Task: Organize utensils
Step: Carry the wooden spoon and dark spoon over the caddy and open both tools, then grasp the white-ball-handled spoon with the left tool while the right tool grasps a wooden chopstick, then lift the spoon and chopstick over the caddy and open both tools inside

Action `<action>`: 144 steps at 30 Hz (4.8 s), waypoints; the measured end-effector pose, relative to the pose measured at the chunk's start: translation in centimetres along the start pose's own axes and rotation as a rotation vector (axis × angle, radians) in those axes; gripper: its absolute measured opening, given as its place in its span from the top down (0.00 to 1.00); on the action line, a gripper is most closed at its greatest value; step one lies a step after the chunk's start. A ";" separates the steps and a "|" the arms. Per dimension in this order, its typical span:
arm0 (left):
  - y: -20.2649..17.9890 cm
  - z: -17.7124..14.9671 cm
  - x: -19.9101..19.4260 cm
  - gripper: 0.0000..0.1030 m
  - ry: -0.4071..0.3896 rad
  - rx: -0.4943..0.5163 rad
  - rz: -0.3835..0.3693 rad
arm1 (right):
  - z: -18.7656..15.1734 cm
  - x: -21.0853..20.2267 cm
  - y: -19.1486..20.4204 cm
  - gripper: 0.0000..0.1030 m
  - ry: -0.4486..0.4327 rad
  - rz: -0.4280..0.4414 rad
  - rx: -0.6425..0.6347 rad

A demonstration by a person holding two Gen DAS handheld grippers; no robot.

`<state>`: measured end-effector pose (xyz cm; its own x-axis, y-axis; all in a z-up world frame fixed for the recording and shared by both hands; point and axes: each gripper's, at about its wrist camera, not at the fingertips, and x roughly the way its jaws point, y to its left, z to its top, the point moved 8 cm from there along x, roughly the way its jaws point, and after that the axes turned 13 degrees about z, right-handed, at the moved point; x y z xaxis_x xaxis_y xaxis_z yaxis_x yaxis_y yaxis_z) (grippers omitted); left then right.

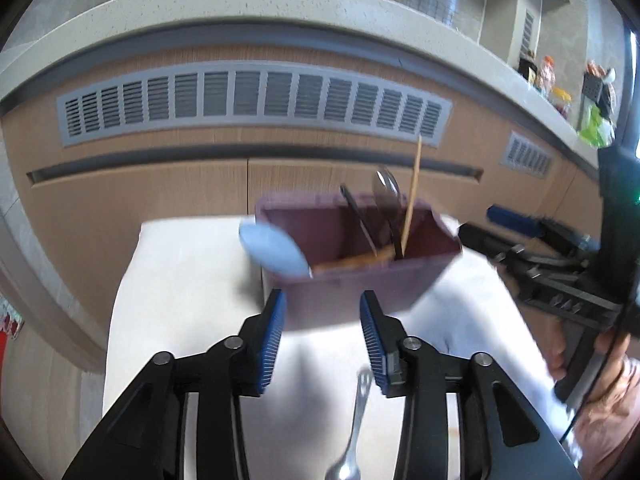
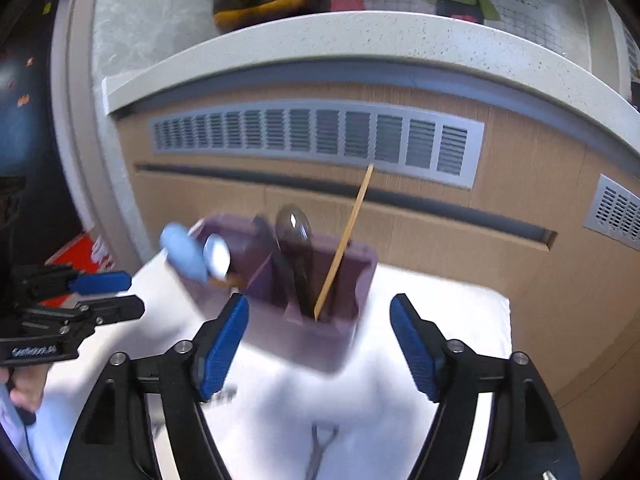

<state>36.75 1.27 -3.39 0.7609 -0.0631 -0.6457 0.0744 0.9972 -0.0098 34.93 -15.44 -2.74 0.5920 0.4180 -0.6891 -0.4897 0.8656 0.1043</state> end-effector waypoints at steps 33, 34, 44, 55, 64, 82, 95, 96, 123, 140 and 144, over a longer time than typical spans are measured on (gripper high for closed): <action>-14.5 -14.5 -3.9 0.49 0.219 0.510 -0.270 | -19.2 -8.4 -1.1 0.21 0.371 0.056 0.072; -15.5 -14.8 -4.0 0.49 0.219 0.545 -0.281 | -19.2 -8.7 -1.4 0.21 0.366 0.045 0.067; -18.4 -16.7 -1.4 0.64 0.320 0.629 -0.250 | -18.5 -10.7 -1.3 0.21 0.314 -0.033 -0.036; -11.2 -11.6 -2.0 0.78 0.236 0.293 -0.195 | -15.5 -7.7 0.7 0.21 0.275 0.051 -0.008; -0.8 -7.7 -3.4 0.78 0.115 -0.009 -0.056 | -15.2 -0.9 7.1 0.56 0.415 0.244 -0.066; -0.5 -8.2 -5.1 0.78 0.083 -0.053 -0.101 | -14.3 -1.1 7.2 0.95 0.408 0.152 -0.059; -2.0 -6.8 -8.7 0.78 0.021 -0.045 -0.111 | -11.4 -5.4 6.3 0.95 0.245 0.146 0.027; -2.1 -6.6 -9.1 0.78 0.016 -0.043 -0.113 | -11.2 -5.6 6.3 0.95 0.235 0.151 0.031; -5.4 8.3 -18.3 0.78 -0.318 -0.006 -0.224 | 8.2 -15.2 6.8 0.95 -0.243 0.043 -0.092; -2.9 15.4 -10.5 0.78 -0.320 -0.086 -0.228 | 13.2 -7.2 1.8 0.95 -0.262 0.012 -0.013; -2.0 14.1 -6.8 0.78 -0.253 -0.109 -0.220 | 12.0 -4.2 1.0 0.95 -0.236 -0.012 -0.002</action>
<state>40.56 -0.88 11.79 0.8711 -0.2714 -0.4092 0.1954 0.9561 -0.2182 39.62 -13.05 8.88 0.7309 0.4611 -0.5032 -0.4829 0.8704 0.0962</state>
